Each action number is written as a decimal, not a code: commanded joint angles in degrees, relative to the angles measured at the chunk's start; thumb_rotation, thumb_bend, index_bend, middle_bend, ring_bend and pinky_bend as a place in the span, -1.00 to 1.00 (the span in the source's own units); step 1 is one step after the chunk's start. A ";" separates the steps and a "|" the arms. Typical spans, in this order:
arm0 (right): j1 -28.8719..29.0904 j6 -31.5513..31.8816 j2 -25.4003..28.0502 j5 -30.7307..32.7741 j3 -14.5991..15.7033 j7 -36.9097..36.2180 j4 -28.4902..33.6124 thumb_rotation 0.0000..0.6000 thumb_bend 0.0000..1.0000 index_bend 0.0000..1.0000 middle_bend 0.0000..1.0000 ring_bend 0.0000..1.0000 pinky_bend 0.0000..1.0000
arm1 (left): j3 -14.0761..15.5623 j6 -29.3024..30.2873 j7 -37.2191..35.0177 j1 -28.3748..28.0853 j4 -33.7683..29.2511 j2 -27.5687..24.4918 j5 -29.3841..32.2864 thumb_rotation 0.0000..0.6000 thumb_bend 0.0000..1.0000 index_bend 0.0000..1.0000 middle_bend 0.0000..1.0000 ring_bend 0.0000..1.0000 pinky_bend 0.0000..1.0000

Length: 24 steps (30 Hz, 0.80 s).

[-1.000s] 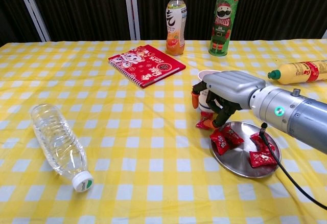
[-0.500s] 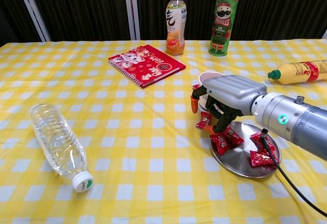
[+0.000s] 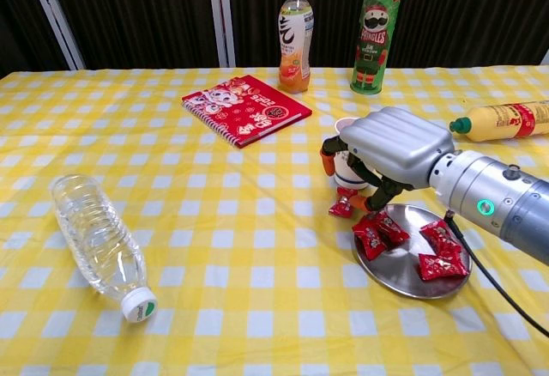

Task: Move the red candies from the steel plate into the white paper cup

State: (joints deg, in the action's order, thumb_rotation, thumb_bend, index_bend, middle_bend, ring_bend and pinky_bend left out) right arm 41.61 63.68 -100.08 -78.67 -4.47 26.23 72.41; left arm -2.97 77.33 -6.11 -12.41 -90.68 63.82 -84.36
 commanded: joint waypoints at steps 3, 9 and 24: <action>0.19 1.73 -1.34 -3.86 1.40 -0.84 -4.28 1.00 -0.31 -0.13 0.61 0.56 0.76 | 0.07 -0.05 -0.32 0.05 0.24 -0.01 0.02 1.00 -0.85 -1.00 -1.00 -1.00 -1.00; -0.49 1.97 -1.81 -4.96 1.91 -1.62 -4.85 1.00 -0.30 -0.13 0.61 0.56 0.76 | 0.09 -0.14 -0.33 0.01 0.18 -0.03 0.02 1.00 -0.85 -1.00 -1.00 -1.00 -1.00; -1.29 3.26 -2.97 -8.62 2.82 0.40 -8.34 1.00 -0.30 -0.13 0.61 0.56 0.76 | 0.13 0.11 -0.07 0.13 0.06 -0.03 -0.04 1.00 -0.85 -1.00 -1.00 -1.00 -1.00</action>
State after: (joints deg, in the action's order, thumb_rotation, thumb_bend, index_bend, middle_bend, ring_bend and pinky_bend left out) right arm 40.36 67.00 -103.00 -87.26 -1.65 26.57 64.11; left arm -2.85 77.45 -6.16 -12.28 -90.62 63.78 -84.39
